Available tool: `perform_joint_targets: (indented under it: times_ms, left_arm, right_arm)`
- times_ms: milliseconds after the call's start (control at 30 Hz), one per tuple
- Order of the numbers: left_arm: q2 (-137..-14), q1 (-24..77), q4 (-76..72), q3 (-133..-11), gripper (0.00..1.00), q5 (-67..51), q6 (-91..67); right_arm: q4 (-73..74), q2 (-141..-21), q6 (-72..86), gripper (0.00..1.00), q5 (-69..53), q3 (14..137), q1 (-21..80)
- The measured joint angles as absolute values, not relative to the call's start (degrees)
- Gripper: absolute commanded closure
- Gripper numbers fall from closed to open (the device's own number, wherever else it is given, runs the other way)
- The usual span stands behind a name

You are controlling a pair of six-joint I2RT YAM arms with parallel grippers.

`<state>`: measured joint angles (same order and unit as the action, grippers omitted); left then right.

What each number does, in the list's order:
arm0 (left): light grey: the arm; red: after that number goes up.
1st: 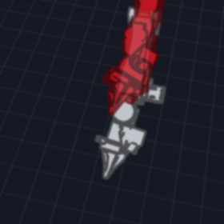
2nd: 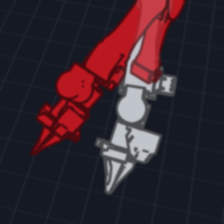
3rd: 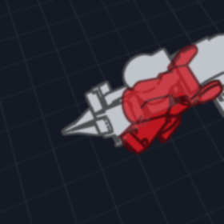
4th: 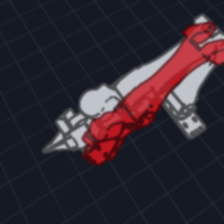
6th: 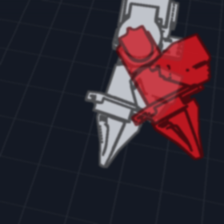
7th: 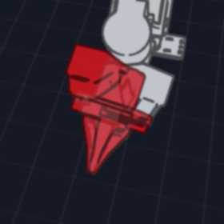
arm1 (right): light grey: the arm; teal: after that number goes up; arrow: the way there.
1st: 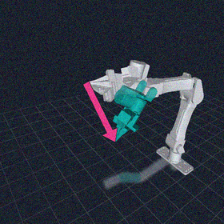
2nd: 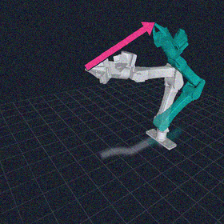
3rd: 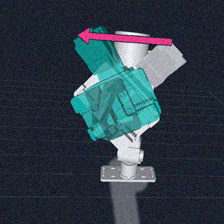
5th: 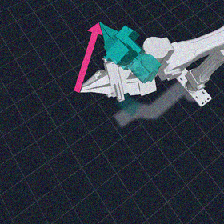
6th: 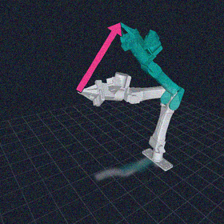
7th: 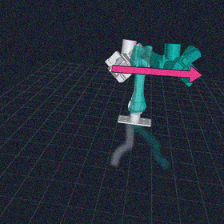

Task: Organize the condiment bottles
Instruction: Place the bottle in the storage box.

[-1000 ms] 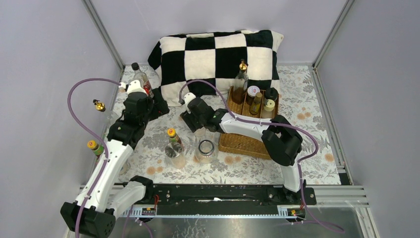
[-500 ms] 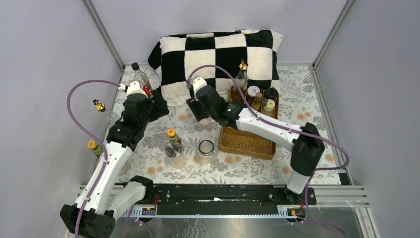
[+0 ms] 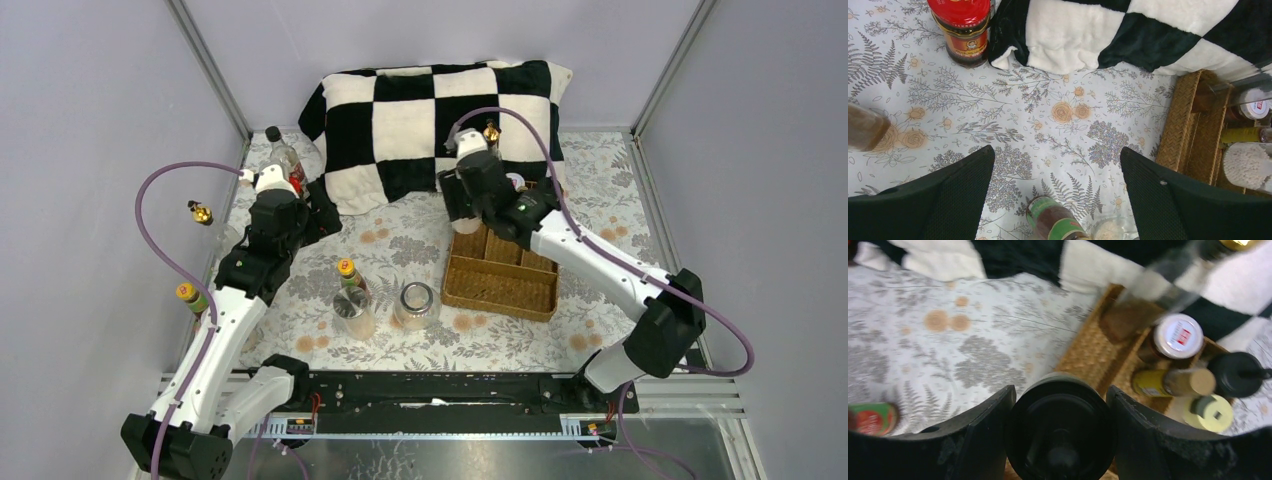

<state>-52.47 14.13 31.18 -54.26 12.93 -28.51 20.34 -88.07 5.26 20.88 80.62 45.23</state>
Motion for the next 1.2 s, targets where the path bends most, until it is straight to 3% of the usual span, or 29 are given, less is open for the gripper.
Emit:
perform_joint_targets:
  times_ms: [333,867,1200]
  left_arm:
    - [-52.3,14.1,31.2,-54.2,0.01,12.4,-28.5]
    - [-53.0,14.1,30.8,-54.2,0.01,12.4,-27.8]
    - [-53.0,14.1,30.8,-54.2,0.01,12.4,-27.6]
  right_arm:
    - [20.4,-86.9,5.8,0.51,19.1,72.2,34.5]
    - [13.7,-91.4,6.2,0.51,20.0,65.3,29.1]
    - [0.2,-92.1,8.0,0.49,19.6,56.5,28.4]
